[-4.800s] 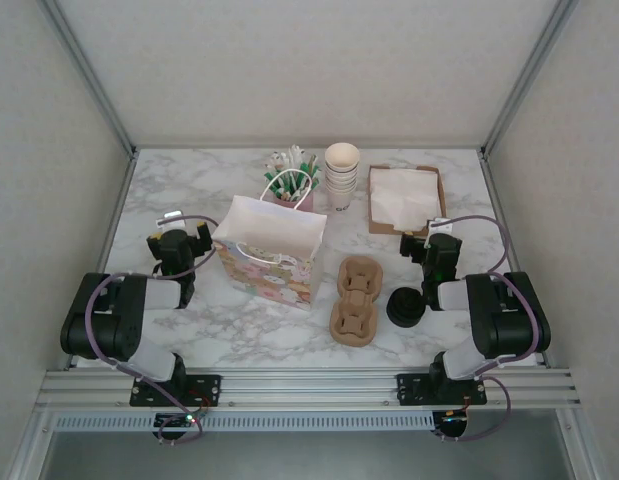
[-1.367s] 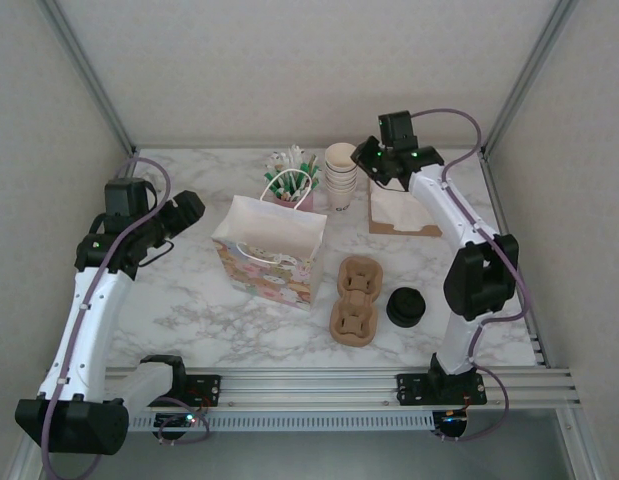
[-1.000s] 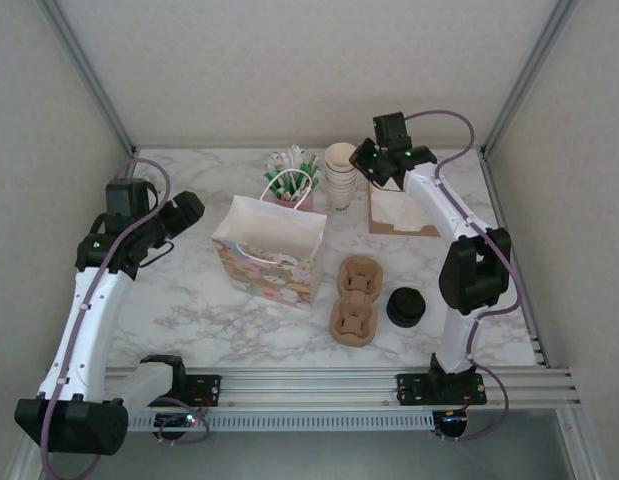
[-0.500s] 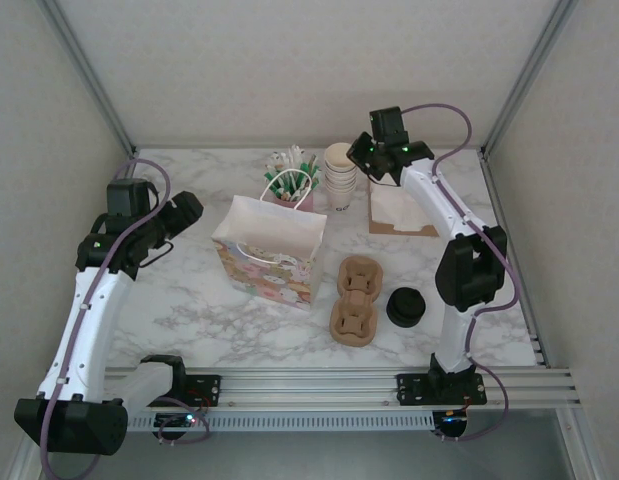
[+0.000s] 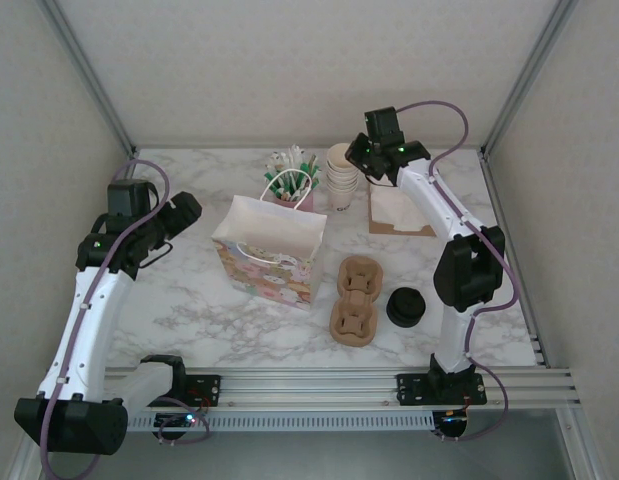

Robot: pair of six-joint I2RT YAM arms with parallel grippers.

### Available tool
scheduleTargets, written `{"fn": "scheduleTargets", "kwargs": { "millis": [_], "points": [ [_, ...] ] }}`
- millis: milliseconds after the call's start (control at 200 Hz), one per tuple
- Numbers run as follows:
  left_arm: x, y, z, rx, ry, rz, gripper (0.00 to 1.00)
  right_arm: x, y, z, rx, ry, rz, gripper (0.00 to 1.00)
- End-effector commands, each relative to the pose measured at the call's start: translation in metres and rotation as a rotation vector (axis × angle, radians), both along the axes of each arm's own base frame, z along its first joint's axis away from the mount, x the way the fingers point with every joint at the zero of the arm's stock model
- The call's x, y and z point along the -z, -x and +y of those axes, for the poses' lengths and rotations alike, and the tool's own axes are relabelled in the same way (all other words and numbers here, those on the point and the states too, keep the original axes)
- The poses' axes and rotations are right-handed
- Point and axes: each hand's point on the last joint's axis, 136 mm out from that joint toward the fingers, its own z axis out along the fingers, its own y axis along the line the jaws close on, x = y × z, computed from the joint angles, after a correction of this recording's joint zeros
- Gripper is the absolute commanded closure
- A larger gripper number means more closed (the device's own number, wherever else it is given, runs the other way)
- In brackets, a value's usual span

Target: Pack the takeout coffee

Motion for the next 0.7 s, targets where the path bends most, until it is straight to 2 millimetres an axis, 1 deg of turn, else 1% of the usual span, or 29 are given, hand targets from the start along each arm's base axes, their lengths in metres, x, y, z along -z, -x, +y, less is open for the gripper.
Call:
{"fn": "scheduleTargets", "kwargs": {
  "millis": [0,75,145,315,410,486,571,696],
  "points": [
    [0.003,0.001,0.002,-0.014,-0.013,0.016,0.14,-0.017,0.008,-0.01,0.027,0.047,-0.022,0.77],
    [0.005,0.001,0.003,-0.017,-0.017,0.02,0.14,-0.014,0.009,-0.01,0.029,0.045,-0.02,0.76],
    [0.006,0.0,0.003,-0.019,-0.018,0.024,0.14,-0.016,0.009,-0.009,0.028,0.032,-0.032,0.75],
    [0.006,-0.001,0.002,-0.019,-0.017,0.026,0.13,-0.034,0.007,0.0,-0.013,-0.013,-0.079,0.73],
    [0.007,-0.001,0.002,-0.022,-0.015,0.03,0.13,-0.039,0.007,-0.001,-0.014,-0.009,-0.085,0.73],
    [0.008,-0.001,0.003,-0.023,-0.016,0.035,0.13,-0.034,0.009,-0.007,0.006,0.022,-0.068,0.73],
    [0.008,0.0,0.004,-0.026,-0.018,0.034,0.13,-0.023,0.011,-0.014,0.029,0.062,-0.033,0.73],
    [0.008,0.0,0.004,-0.03,-0.021,0.035,0.13,-0.012,0.013,-0.014,0.026,0.076,-0.002,0.74]
  ]
}}
